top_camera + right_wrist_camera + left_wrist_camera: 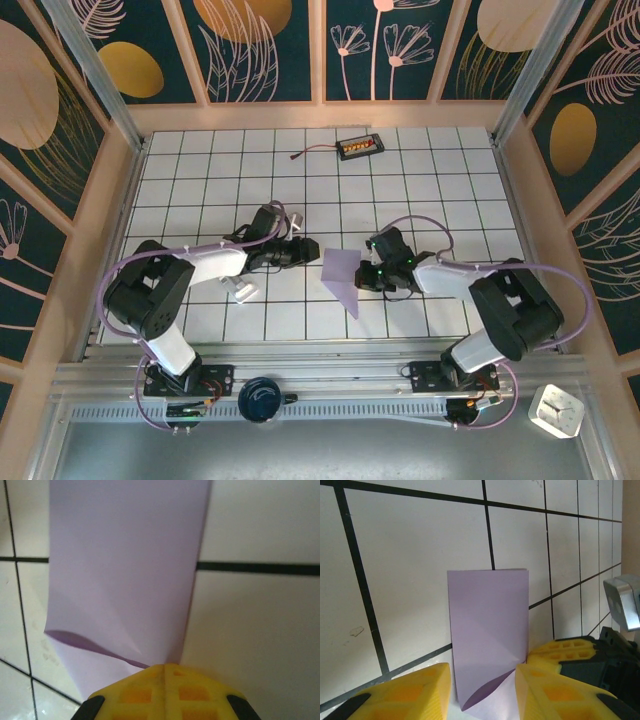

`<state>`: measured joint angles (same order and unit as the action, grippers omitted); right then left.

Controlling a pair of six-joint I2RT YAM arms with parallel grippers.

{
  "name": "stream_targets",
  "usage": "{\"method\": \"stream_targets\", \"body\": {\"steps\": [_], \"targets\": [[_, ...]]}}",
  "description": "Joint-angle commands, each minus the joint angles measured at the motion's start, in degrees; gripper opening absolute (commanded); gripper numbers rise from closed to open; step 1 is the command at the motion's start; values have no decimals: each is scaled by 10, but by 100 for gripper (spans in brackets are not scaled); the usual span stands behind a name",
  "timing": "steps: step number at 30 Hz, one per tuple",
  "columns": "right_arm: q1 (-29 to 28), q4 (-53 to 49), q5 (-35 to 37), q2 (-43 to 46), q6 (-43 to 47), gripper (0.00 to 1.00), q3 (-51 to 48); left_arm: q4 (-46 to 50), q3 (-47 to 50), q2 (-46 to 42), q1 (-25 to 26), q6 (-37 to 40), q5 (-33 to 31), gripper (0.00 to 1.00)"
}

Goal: Fold a paper plane with a square sheet of paper (pick it up from the middle)
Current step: Third fold the triangle at the center of the table.

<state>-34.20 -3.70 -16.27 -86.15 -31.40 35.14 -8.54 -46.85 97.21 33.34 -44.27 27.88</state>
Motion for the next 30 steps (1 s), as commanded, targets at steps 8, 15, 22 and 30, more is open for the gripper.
{"method": "stream_targets", "body": {"steps": [8,15,22,30], "targets": [[6,-37,17,-89,107,6,114,32,9,-21,2,27,-12,45],[-7,-65,63,6,106,15,92,2,60,-54,2,-6,2,53],[-20,-24,-5,-18,106,11,94,-63,104,-64,11,-77,21,51],[-7,3,0,-75,108,2,101,-74,103,-39,40,-109,15,52]]}}
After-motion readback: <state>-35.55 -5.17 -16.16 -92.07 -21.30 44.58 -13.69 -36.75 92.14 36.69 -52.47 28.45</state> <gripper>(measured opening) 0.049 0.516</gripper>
